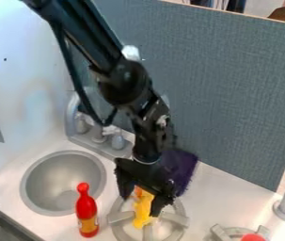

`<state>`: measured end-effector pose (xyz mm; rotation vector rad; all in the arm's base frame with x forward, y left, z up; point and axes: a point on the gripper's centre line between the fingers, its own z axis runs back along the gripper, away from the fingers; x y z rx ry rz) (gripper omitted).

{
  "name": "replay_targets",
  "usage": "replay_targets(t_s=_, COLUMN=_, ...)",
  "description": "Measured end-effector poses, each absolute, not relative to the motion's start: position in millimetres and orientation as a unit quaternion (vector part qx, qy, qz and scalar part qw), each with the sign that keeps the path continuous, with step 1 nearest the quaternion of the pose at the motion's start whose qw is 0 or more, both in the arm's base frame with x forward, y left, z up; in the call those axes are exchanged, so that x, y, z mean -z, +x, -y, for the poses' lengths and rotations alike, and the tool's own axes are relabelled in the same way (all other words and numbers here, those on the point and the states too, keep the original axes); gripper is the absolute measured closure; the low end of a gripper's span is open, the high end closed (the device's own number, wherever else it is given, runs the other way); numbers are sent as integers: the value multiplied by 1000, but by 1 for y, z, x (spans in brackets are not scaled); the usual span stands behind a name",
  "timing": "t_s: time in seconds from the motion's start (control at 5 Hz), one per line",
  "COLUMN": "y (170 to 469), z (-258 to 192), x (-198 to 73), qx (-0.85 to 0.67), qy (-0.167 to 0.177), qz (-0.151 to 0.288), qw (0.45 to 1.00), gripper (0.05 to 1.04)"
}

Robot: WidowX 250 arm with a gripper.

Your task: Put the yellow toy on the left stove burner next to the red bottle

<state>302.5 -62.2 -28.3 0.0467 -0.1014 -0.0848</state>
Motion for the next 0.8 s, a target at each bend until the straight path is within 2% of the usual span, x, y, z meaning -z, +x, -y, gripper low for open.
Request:
replay_targets(t_s=0.2, y=289, z=102, x=11, qx=106, qy=-5, qz=73, qw=992, gripper=83)
replay_targets(t_s=0.4, y=277, z=139, x=3, qx=156, qy=-39, qz=75, qw=984, gripper=83)
replay_targets(t_s=0.6, y=276, z=174, x=-9, qx=200, qy=-57, qz=86, qw=974, gripper=83)
replay_targets(t_s=0.8, y=285, z=202, x=-14, qx=224, qy=-58, qz=94, qw=968, gripper=83)
